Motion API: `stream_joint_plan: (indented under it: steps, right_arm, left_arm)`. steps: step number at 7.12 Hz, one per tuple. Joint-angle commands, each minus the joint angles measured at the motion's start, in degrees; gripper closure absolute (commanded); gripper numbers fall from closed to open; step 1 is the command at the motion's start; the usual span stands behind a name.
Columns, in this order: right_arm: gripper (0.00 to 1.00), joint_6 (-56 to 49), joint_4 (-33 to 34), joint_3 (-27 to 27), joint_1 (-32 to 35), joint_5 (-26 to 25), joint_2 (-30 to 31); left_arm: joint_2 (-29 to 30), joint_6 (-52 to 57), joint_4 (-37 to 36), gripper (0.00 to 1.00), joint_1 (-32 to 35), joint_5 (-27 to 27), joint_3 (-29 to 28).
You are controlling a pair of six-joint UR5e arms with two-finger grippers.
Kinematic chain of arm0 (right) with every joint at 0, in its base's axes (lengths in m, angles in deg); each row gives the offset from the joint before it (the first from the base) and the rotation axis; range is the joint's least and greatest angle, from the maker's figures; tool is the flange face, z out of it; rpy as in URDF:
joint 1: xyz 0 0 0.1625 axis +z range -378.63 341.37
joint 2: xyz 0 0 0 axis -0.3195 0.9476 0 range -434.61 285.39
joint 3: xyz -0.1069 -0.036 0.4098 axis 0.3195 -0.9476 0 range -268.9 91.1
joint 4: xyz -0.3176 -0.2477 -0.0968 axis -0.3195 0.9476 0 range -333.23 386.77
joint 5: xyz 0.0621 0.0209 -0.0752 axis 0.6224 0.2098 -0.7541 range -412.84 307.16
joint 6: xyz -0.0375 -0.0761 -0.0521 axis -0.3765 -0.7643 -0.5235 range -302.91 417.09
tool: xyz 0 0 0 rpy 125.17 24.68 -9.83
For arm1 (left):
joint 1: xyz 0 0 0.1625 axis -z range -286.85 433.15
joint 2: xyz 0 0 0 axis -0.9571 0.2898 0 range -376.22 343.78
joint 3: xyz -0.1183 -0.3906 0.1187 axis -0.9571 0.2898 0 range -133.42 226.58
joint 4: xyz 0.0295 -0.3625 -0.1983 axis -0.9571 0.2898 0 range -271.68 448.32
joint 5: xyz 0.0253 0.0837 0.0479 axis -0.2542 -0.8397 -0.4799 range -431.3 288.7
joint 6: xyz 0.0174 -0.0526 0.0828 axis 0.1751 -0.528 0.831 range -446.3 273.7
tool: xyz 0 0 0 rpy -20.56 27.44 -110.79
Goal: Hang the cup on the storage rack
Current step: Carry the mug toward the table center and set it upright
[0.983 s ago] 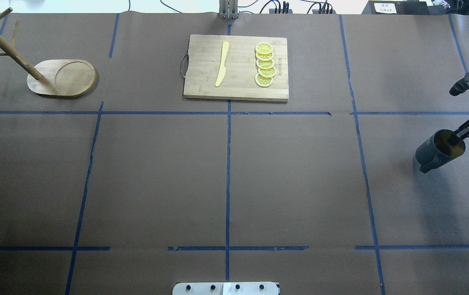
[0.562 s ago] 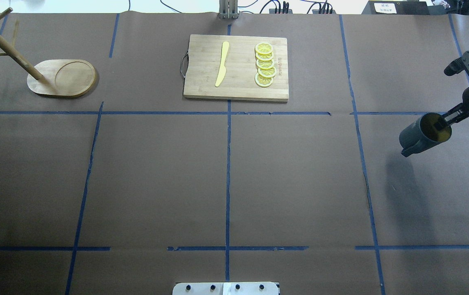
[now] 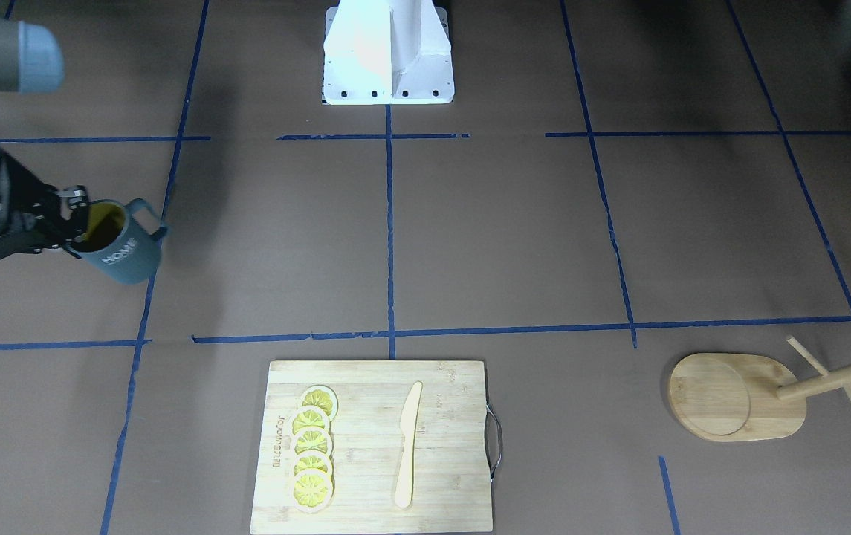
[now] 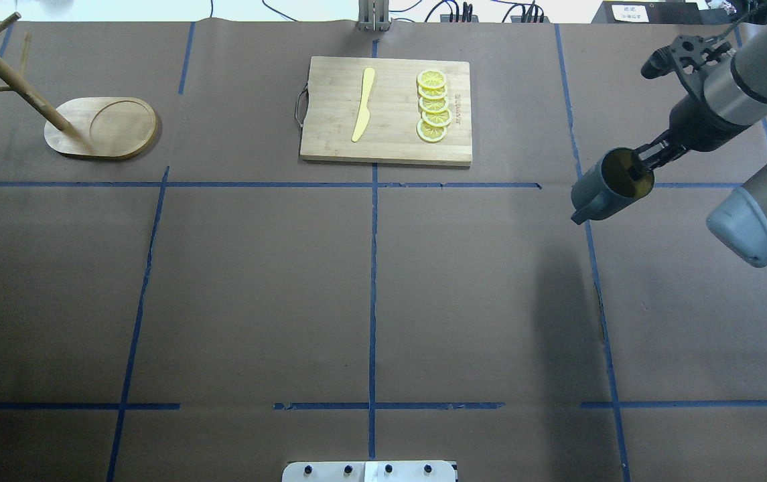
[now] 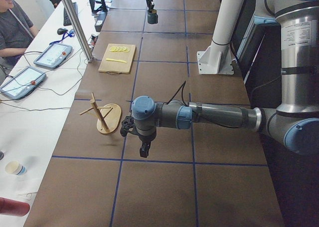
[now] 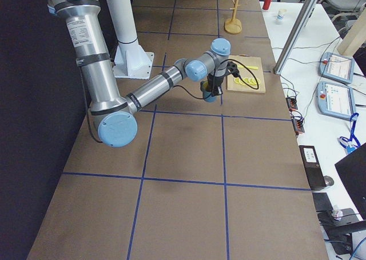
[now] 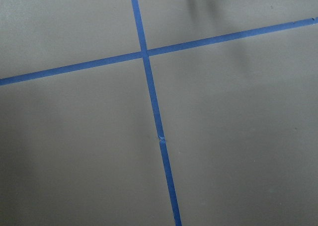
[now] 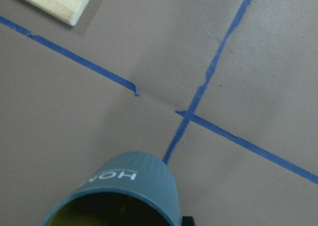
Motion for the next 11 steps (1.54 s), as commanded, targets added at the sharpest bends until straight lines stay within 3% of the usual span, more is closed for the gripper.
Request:
stream_joint_plan:
  steps: [1, 5, 7, 11]
  right_arm:
    - [1.0, 12.5, 1.6, 0.5, -6.6, -3.3, -6.1]
    - [1.0, 29.0, 3.4, -1.7, -21.0, -15.5, -14.6]
    - [1.0, 35.3, 4.4, -7.7, -25.1, -18.9, -21.1]
    - [1.0, 39.0, 4.3, -16.9, -27.5, -19.1, -28.3]
  left_arm:
    - [0.0, 0.0, 0.0, 0.0, 0.0, 0.0, 0.1]
    - [0.1, 0.0, 0.0, 0.0, -0.1, 0.0, 0.2]
    - [0.1, 0.0, 0.0, 0.0, -0.1, 0.0, 0.2]
    - [0.0, 0.0, 0.0, 0.0, -0.1, 0.0, 0.1]
